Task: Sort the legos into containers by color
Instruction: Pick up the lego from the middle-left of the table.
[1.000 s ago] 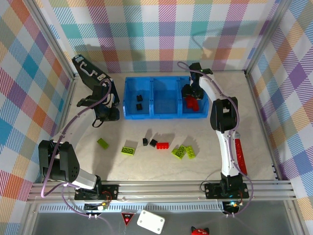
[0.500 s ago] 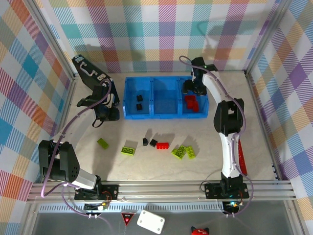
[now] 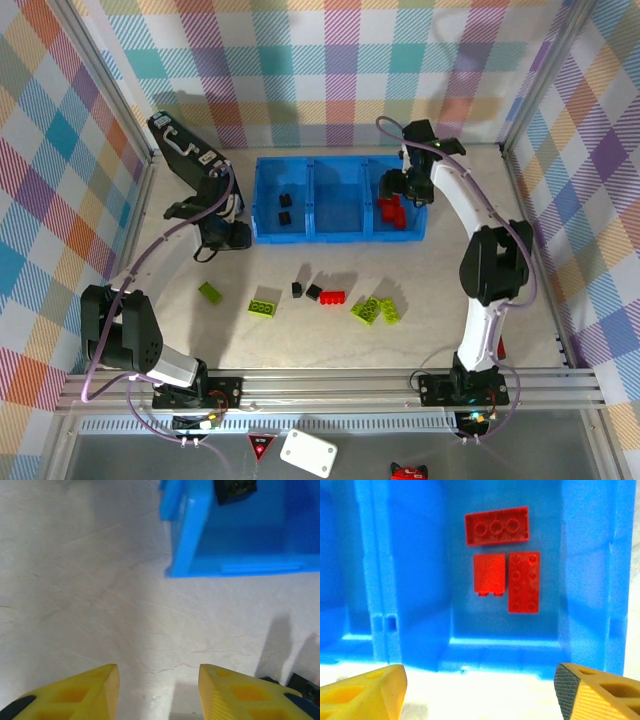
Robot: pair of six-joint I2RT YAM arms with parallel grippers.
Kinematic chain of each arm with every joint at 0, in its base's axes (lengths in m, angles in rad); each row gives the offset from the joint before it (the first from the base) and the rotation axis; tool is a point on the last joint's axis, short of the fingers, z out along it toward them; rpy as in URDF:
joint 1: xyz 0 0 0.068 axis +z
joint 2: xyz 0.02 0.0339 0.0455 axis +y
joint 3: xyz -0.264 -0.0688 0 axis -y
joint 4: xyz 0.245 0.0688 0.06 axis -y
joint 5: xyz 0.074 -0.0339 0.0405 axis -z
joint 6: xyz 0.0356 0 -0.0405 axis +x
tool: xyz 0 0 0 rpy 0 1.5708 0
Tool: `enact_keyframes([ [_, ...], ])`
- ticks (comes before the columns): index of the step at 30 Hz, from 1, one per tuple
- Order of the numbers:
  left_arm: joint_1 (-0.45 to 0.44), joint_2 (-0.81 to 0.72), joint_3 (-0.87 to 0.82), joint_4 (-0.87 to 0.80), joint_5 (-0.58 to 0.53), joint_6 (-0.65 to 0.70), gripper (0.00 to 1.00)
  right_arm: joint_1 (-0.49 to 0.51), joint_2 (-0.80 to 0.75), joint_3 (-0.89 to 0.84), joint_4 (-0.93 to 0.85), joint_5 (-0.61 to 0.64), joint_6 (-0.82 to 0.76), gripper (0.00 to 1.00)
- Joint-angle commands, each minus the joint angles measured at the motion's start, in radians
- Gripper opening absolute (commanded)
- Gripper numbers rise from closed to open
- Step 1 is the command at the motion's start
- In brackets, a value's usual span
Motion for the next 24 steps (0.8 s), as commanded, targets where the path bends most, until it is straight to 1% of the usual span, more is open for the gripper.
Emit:
enact_keyframes([
  [1, -0.035, -0.002, -0.017, -0.047, -0.009, -0.075, 0.47, 0.010, -0.081, -0.090, 0.033, -0.035, 0.020, 0.78],
  [4, -0.046, -0.023, -0.053, -0.047, -0.022, -0.130, 0.49, 0.012, -0.133, -0.159, 0.049, -0.044, 0.016, 0.78],
  [7, -0.037, -0.063, -0.097, -0.058, -0.063, -0.196, 0.55, 0.012, -0.170, -0.220, 0.062, -0.044, 0.011, 0.78],
  [12, 0.044, -0.135, -0.200, -0.058, -0.115, -0.330, 0.55, 0.012, -0.200, -0.283, 0.083, -0.050, 0.000, 0.79],
  [14, 0.089, -0.161, -0.245, -0.044, -0.117, -0.366, 0.54, 0.011, -0.200, -0.290, 0.083, -0.051, -0.006, 0.79],
  [19, 0.160, -0.173, -0.317, -0.019, -0.124, -0.403, 0.54, 0.012, -0.204, -0.291, 0.082, -0.046, -0.020, 0.79],
  [24, 0.228, -0.150, -0.363, 0.044, -0.073, -0.406, 0.52, 0.012, -0.204, -0.287, 0.080, -0.046, -0.026, 0.79],
])
